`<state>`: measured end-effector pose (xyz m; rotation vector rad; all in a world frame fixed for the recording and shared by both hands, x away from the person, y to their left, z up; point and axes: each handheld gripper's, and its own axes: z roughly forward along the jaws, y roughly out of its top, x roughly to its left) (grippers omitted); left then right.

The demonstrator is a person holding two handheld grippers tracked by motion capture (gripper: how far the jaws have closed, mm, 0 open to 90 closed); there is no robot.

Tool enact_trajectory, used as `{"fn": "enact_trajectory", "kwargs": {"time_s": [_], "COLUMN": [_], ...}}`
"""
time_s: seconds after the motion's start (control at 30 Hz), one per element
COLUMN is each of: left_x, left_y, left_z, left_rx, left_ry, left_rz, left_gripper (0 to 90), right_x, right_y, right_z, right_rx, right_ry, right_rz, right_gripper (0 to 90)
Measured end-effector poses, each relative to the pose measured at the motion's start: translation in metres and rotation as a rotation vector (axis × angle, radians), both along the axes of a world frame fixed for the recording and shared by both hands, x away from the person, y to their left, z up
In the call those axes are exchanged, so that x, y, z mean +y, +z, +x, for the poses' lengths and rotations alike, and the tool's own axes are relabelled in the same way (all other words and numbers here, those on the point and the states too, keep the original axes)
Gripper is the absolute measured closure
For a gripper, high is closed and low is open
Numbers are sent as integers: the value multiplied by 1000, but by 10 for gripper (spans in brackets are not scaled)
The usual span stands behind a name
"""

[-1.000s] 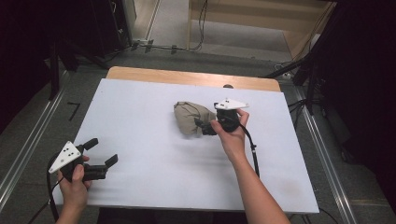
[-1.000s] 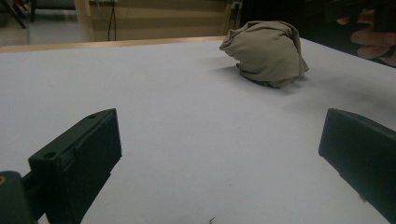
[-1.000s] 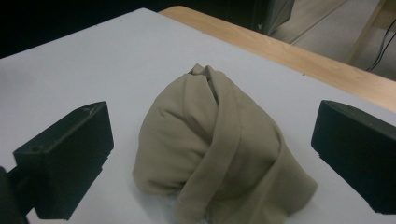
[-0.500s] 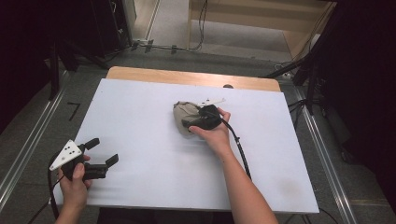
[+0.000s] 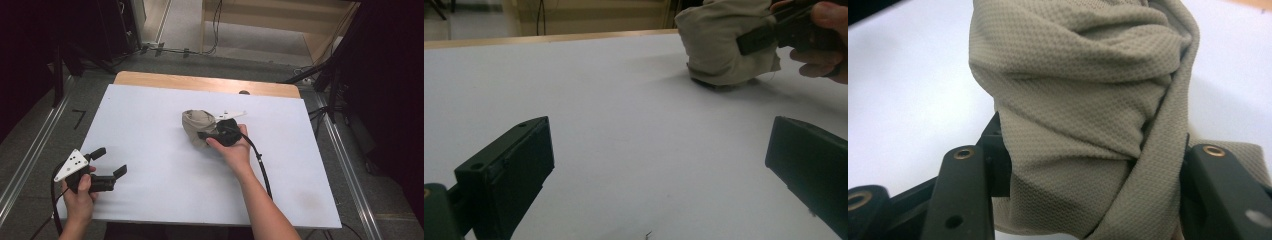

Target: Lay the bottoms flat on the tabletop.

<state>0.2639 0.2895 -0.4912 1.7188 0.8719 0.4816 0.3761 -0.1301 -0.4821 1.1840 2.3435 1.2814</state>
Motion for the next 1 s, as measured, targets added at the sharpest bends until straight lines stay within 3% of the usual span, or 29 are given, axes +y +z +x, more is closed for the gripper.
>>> {"fn": "enact_trajectory", "kwargs": {"time_s": [0.17, 0.27, 0.3, 0.33, 0.63, 0.77, 0.83, 0.87, 0.93, 1.0], "left_x": [-8, -19, -22, -30, -72, -98, -113, -118, -141, -148], "left_y": [7, 15, 18, 23, 46, 52, 52, 52, 49, 48], "left_z": [-3, -6, -7, -10, -20, -24, -21, -20, -11, -8], "left_rx": [-6, -19, -22, -30, -44, -33, -15, -8, 28, 32], "left_ry": [-22, -51, -61, -85, -195, -272, -305, -313, -333, -332], "left_rz": [0, 5, 9, 2, 15, 37, 50, 53, 85, 99], "left_gripper": [0, 0, 0, 0, 0, 0, 0, 0, 27, 62], "right_x": [-7, -14, -14, -20, -31, -29, -27, -23, -18, -18], "right_y": [17, 27, 27, 28, 20, 10, 3, -2, -1, 2], "right_z": [-22, -47, -47, -59, -100, -115, -118, -120, -124, -127], "right_rx": [-39, -67, -67, -70, -71, -58, -32, -24, -56, -73], "right_ry": [7, 15, 15, 21, 48, 88, 127, 182, 191, 187], "right_rz": [27, 23, 23, 37, 47, -3, -19, -41, -79, -76], "right_gripper": [427, 426, 426, 426, 424, 416, 390, 322, 201, 168]}}
